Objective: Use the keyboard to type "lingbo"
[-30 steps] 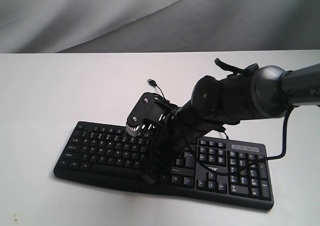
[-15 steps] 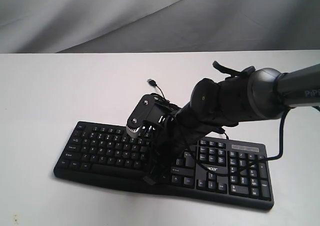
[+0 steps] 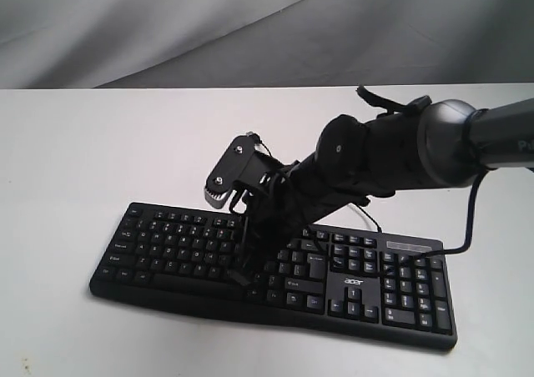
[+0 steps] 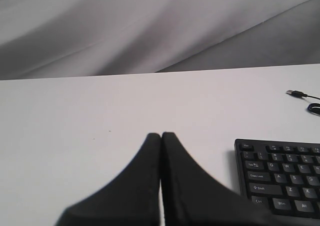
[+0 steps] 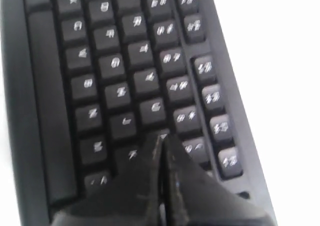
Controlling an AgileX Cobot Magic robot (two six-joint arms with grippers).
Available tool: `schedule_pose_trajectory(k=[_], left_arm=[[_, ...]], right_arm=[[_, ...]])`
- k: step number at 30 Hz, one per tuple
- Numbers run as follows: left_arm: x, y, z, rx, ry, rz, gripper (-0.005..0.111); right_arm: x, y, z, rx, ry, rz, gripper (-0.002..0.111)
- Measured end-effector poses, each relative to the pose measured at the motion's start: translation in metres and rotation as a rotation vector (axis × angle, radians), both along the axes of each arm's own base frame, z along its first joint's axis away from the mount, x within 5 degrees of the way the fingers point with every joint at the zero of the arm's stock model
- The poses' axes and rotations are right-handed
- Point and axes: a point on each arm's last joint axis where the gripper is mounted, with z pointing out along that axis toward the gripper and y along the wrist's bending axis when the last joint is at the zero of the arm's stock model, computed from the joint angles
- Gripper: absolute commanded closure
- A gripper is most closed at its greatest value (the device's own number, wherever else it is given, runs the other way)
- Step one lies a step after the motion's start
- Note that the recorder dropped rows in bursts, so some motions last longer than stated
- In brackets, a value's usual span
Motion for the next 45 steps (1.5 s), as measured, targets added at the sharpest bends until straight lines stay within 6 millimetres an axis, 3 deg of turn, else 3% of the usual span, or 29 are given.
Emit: schedule_pose_trajectory(k=[3,7,40,45], left_arm=[[0.0,0.0,0.0,0.0,0.0,0.0,0.106],[0.0,0.0,0.0,0.0,0.0,0.0,0.106],[0.0,0.0,0.0,0.0,0.0,0.0,0.106],[0.0,0.0,0.0,0.0,0.0,0.0,0.106]], right_arm=[[0.007,0.005,0.004,0.015,-0.017,0.001,0.108],[0.01,0.009,-0.005,0.004,0.002,0.005,0.108],[0.01,0.009,-0.021,-0.02,0.038,0.006,0.108],[0.008,0.01,-0.009,0.0,0.017,0.01,0.108]])
